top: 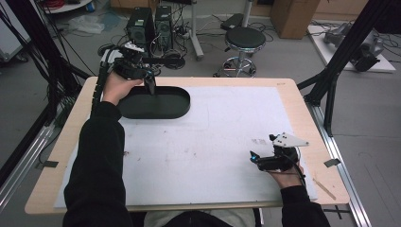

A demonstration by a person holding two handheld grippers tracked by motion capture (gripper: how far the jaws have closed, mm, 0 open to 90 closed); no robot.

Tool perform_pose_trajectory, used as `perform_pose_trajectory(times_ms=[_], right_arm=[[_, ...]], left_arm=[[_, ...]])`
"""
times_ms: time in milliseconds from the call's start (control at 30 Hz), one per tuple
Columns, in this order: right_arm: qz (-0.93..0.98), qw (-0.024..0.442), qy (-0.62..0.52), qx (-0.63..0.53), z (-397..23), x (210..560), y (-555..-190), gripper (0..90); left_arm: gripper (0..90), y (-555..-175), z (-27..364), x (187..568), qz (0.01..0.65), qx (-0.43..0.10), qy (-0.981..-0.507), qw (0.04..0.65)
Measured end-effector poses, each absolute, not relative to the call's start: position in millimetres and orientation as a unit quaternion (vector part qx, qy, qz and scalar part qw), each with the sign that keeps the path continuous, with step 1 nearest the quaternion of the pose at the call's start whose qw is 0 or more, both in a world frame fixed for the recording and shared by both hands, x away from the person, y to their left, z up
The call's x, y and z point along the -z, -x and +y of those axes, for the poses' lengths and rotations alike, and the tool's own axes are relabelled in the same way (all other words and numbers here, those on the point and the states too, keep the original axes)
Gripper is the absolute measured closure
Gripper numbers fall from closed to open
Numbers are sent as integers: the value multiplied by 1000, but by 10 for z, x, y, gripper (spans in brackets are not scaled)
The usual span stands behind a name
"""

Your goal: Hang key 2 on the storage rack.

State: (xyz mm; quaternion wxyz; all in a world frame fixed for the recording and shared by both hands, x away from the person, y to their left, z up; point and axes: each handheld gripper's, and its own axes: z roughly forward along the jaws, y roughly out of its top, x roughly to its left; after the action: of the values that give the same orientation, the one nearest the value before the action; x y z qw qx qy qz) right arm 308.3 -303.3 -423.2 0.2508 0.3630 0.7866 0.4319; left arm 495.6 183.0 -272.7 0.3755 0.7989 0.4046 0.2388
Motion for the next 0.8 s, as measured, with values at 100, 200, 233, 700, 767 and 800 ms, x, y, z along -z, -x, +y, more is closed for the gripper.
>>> perform_pose_trajectory(times_ms=[100, 200, 233, 700, 767, 800], right_arm=[[787, 252, -363, -432, -3032, 4230, -3077, 13], [787, 253, -361, -432, -3035, 4229, -3077, 13], [787, 253, -362, -432, -3034, 4231, -3078, 13], [787, 250, -362, -432, -3034, 4233, -3076, 13], [787, 249, -363, -432, -3033, 4234, -3077, 13], [787, 249, -362, -432, -3032, 4235, -3078, 13]], left_arm=[[837, -4967, 1815, 2769, 408, -244, -800, 367], [837, -4988, 1795, 2805, 409, -247, -802, 359], [837, -4993, 1786, 2815, 410, -247, -802, 359], [834, -5073, 1716, 2916, 413, -261, -802, 343], [833, -5085, 1693, 2927, 415, -266, -800, 342], [833, -5091, 1681, 2934, 415, -269, -798, 343]])
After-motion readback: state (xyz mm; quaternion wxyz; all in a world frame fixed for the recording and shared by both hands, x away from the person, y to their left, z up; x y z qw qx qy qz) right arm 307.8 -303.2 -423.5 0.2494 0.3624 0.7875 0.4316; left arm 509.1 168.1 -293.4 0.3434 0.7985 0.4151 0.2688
